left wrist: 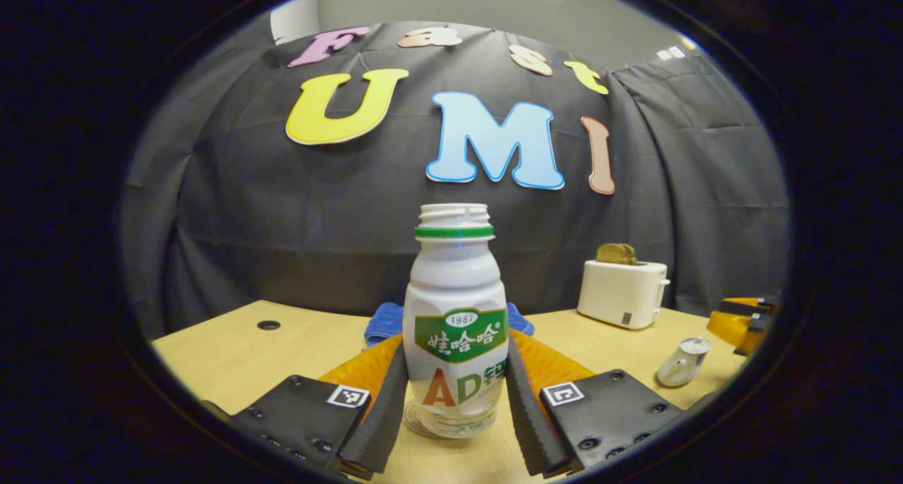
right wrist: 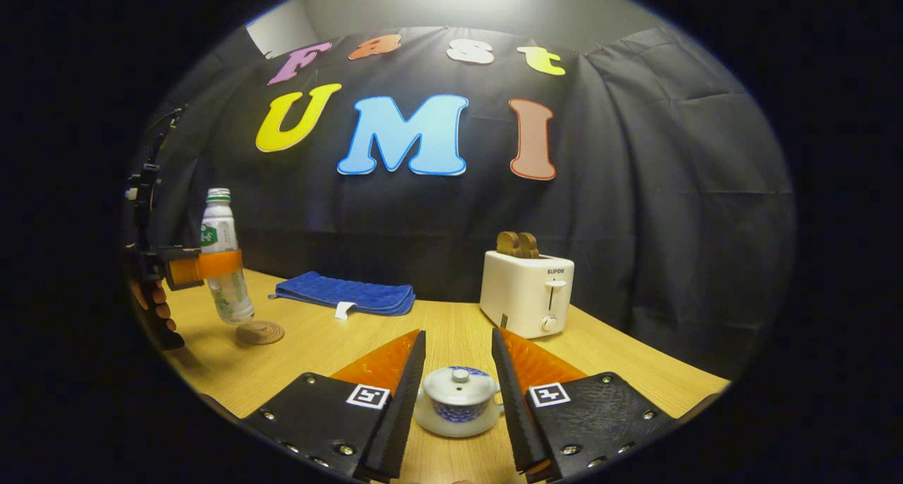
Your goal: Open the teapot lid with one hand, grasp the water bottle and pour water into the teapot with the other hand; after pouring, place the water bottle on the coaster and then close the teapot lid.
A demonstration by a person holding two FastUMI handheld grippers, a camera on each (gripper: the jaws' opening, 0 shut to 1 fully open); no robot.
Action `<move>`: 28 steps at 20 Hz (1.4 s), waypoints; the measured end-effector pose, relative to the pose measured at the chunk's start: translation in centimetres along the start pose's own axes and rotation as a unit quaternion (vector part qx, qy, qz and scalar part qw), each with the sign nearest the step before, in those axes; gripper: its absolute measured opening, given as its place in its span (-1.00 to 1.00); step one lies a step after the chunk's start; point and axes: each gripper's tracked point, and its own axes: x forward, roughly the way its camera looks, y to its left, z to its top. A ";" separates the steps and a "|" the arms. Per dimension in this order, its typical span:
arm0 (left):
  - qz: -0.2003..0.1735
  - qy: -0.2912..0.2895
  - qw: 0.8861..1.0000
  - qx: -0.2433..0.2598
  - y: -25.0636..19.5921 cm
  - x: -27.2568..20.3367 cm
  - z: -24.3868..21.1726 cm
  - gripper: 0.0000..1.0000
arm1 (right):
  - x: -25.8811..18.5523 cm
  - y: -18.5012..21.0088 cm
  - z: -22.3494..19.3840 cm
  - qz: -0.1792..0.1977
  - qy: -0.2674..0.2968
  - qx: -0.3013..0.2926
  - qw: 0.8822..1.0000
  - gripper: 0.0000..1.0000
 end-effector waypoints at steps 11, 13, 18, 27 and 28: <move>0.019 0.037 0.999 0.023 1.4 3.7 -4.1 0.49 | -0.6 0.5 0.5 0.013 -0.007 0.012 1.000 0.15; 0.017 0.036 0.999 0.021 1.3 3.8 -4.1 0.58 | -0.6 0.2 0.6 0.010 -0.011 0.013 1.000 0.15; 0.014 0.035 0.999 0.023 1.2 3.9 -4.1 0.58 | -0.6 0.7 0.4 0.017 -0.008 0.010 1.000 0.15; 0.028 0.018 0.999 0.041 0.6 1.8 -2.7 0.98 | -1.1 1.2 0.9 0.026 -0.018 0.013 0.999 0.15; 0.032 0.019 0.999 0.038 0.8 1.4 -2.7 0.98 | -1.2 1.4 0.9 0.030 -0.018 0.018 0.999 0.15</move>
